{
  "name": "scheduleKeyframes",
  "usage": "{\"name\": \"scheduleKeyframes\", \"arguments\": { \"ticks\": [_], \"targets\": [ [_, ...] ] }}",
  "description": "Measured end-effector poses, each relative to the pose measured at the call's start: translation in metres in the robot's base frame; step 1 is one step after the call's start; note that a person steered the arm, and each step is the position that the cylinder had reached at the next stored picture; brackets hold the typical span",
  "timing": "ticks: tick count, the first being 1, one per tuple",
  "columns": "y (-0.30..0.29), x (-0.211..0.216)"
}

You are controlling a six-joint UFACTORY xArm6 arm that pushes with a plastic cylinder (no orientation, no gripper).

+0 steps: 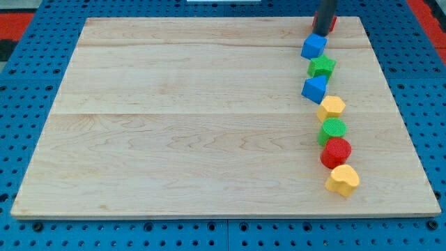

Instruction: Push the red star left and down a bit

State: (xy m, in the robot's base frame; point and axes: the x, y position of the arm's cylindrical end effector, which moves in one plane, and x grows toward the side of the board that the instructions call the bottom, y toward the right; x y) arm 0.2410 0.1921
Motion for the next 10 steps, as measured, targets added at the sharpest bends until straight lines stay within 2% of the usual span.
{"name": "scheduleKeyframes", "arguments": {
  "ticks": [2, 3, 5, 7, 9, 10],
  "targets": [
    [0.004, 0.016],
    [0.028, 0.016],
    [0.065, -0.015],
    [0.045, -0.05],
    [-0.006, -0.05],
    [-0.01, -0.05]
  ]
}}
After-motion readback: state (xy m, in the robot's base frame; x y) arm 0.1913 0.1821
